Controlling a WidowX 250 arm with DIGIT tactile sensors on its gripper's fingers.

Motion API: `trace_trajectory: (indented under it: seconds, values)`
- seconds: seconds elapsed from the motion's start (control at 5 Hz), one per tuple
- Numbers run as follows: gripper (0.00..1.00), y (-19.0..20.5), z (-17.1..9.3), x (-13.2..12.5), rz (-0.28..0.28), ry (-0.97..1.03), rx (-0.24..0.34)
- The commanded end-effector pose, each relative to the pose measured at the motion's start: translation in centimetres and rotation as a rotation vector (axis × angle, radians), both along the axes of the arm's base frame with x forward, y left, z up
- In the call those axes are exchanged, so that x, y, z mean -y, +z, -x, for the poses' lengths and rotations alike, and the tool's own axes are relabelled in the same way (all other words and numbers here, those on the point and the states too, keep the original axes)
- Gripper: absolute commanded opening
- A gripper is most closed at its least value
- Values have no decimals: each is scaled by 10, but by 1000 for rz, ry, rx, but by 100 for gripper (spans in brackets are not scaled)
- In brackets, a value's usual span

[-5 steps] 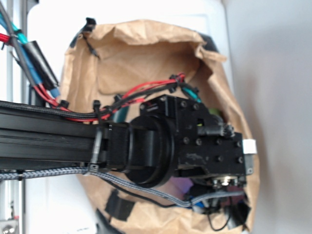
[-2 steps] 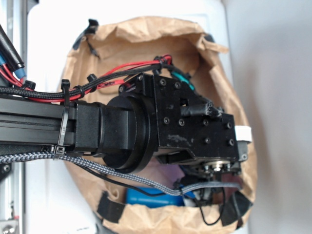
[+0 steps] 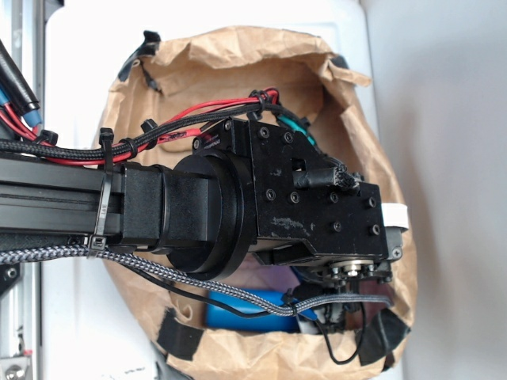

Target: Grab the blue bottle.

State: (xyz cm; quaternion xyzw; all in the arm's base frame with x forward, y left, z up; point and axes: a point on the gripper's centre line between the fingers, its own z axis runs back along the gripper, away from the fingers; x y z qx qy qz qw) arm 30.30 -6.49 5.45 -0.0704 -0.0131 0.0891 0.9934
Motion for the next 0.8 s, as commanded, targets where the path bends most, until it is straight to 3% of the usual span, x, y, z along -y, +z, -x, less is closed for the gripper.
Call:
trace_trajectory:
  seconds: [0.0, 0.2, 0.4, 0.6]
  values:
    - [100, 32, 4, 6, 258, -35, 120]
    - [100, 23, 12, 7, 249, -288, 124]
    - [100, 13, 15, 7, 248, -376, 123]
    - [100, 12, 15, 5, 312, -475, 30]
